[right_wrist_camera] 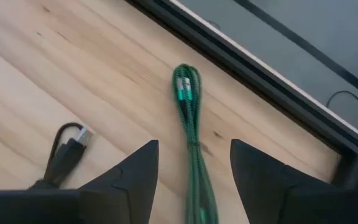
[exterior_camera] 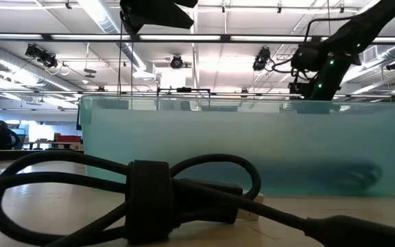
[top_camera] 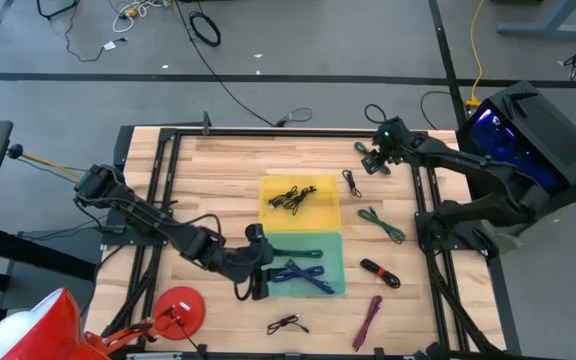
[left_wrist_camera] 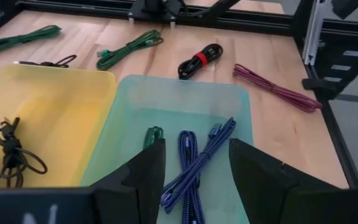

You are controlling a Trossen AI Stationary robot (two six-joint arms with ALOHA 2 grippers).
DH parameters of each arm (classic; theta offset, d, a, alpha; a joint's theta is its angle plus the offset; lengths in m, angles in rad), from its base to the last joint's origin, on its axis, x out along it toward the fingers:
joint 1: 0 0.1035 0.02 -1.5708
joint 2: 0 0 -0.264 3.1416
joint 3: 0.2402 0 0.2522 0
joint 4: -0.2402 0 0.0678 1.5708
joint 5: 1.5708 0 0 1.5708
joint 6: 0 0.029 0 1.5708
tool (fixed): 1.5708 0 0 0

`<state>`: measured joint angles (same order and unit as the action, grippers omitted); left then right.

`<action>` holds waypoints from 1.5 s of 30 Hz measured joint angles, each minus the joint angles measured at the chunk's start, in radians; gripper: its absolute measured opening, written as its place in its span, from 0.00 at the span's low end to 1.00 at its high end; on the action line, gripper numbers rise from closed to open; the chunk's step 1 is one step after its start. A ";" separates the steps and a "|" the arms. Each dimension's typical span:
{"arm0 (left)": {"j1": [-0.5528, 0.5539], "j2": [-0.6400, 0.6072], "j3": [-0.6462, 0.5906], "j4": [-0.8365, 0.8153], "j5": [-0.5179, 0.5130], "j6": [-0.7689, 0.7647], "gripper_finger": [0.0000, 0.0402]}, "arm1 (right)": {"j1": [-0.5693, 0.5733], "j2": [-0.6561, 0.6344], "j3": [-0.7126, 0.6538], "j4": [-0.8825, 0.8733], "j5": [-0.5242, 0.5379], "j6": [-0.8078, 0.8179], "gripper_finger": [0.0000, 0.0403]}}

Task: Pick & Place USB Port
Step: Put the striped green charger cable into the blue bin

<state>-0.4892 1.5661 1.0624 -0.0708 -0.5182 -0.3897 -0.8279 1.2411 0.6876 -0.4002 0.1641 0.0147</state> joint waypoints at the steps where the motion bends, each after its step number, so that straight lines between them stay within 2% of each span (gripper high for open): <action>1: -0.002 0.000 0.000 0.000 -0.007 0.000 0.45 | -0.005 0.020 0.000 0.017 -0.005 -0.008 0.50; 7: -0.004 0.000 0.000 0.000 -0.012 -0.024 0.45 | -0.034 0.128 0.000 0.062 -0.008 -0.034 0.50; 11: -0.004 0.000 0.000 0.000 -0.013 -0.025 0.45 | -0.042 0.170 0.000 0.084 -0.055 -0.046 0.50; 18: -0.009 0.000 0.000 0.000 -0.012 -0.026 0.45 | -0.038 0.176 -0.002 0.091 -0.069 -0.018 0.50; 23: -0.014 0.000 0.000 0.000 -0.012 -0.026 0.45 | -0.020 0.176 -0.066 0.121 -0.088 -0.007 0.50; 28: -0.015 0.000 0.000 -0.001 -0.012 -0.019 0.45 | -0.017 0.176 -0.113 0.178 -0.031 -0.005 0.50; 35: -0.015 0.000 0.000 -0.001 -0.012 -0.019 0.45 | -0.013 0.172 -0.113 0.181 -0.022 0.002 0.50; 45: -0.019 0.000 0.000 -0.002 -0.002 -0.018 0.45 | 0.014 0.172 -0.128 0.144 -0.015 -0.068 0.50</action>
<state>-0.5079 1.5661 1.0624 -0.0732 -0.5205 -0.4076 -0.8136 1.4128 0.5598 -0.2566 0.1491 -0.0535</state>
